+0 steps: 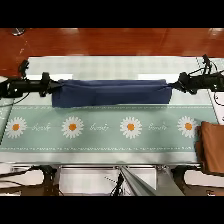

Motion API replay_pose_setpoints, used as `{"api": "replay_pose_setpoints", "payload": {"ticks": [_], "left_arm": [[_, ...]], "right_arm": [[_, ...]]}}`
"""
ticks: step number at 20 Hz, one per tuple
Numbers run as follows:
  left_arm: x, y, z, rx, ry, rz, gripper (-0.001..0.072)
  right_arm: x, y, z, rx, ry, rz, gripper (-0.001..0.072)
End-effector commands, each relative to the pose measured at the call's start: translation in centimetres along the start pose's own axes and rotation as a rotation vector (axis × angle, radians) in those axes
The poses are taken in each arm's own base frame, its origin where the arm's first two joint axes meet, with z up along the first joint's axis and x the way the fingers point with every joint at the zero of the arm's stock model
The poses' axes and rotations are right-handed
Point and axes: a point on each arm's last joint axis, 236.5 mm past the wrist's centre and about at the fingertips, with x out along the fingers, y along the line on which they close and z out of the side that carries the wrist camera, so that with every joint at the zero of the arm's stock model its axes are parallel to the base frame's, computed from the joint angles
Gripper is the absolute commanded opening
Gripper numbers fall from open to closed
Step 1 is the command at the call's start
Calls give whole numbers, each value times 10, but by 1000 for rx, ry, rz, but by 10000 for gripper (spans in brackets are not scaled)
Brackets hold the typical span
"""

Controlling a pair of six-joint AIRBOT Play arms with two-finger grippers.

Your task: Fold the shirts.

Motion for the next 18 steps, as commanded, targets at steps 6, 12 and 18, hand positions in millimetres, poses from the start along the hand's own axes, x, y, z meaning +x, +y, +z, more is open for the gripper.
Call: {"api": "replay_pose_setpoints", "payload": {"ticks": [6, 12, 18], "left_arm": [[57, 14, 36, -132, 75, -3, 233], [-77, 74, 45, -177, 157, 293, 697], [-134, 74, 39, -42, -190, 408, 700]], "right_arm": [[54, -9, 40, 97, -6, 78, 592], [-36, -50, 88, 43, -54, 12, 622], [-7, -100, 33, 200, 152, -15, 621]]}}
